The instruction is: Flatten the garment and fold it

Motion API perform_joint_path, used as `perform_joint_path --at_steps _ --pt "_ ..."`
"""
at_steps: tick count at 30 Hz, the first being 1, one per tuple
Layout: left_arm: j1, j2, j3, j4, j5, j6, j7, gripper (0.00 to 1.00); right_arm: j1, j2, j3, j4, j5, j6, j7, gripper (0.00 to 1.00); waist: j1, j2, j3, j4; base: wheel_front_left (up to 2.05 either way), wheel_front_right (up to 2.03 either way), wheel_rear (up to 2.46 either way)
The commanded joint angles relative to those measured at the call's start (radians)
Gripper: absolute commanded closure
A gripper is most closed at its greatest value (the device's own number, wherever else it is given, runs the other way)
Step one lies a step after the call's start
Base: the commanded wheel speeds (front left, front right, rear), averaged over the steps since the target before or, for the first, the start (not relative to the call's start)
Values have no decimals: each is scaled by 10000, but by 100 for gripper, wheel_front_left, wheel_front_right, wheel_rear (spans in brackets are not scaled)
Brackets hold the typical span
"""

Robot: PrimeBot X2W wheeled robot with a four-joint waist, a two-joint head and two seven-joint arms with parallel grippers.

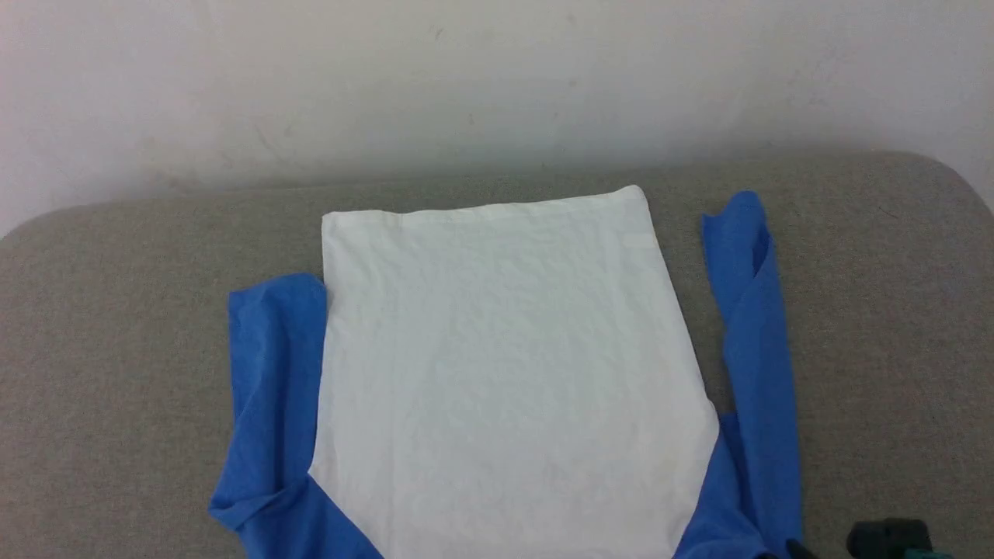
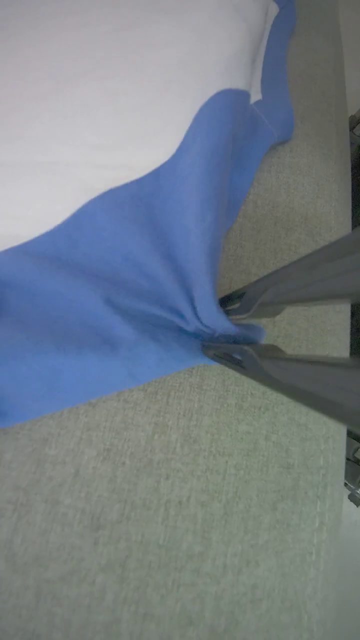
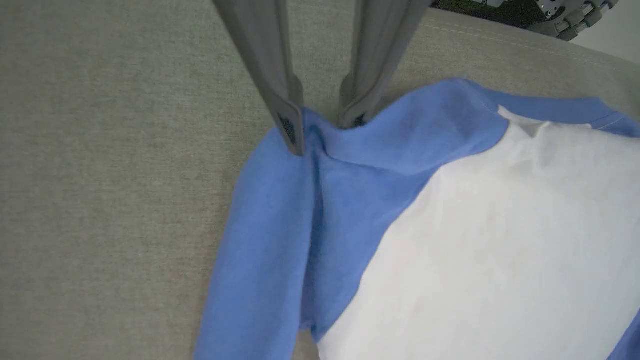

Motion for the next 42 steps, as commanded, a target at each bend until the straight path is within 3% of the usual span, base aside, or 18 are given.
perform_joint_path --at_steps 1,5,11,17,23,27,31,38,42 --pt "-244 -33 101 108 -149 -137 -176 0 -176 -6 68 -60 40 -15 -374 0 0 -1 -22 -4 0 0 0" --pt "-385 -67 493 -52 -286 -273 -736 0 -360 122 52 -569 172 -15 -1693 0 0 -1 -99 0 0 0 0" --pt "-198 -52 1199 -1285 -591 53 -981 0 -644 341 -178 -1309 -166 -15 -3052 0 0 -1 -310 -26 0 0 0" --pt "-726 290 2045 -2121 -183 460 -1583 0 -935 522 -450 -1890 -507 -15 -3333 0 0 -1 -309 -27 0 0 0" --pt "-2489 628 2680 -1718 249 516 -2398 0 -1532 605 -556 -2412 -617 -15 -3277 0 0 -1 307 -130 0 0 0" --pt "-4153 978 2812 -852 125 182 -2412 0 -2069 623 -570 -2630 -670 -15 -3239 0 0 -1 1068 -200 0 0 0" --pt "-6004 1504 2619 480 -262 -562 -1839 0 -2543 628 -447 -2717 -757 -15 -3156 0 0 -1 1835 -279 0 0 0" --pt "-8757 2288 1682 3070 -978 -1983 337 0 -3193 564 -182 -2555 -787 -15 -3075 0 0 -1 2827 -564 0 0 0" --pt "-9732 2574 1192 4457 -1308 -2436 1838 0 -3450 523 -52 -2401 -745 -15 -3111 0 0 -1 3174 -783 0 0 0"
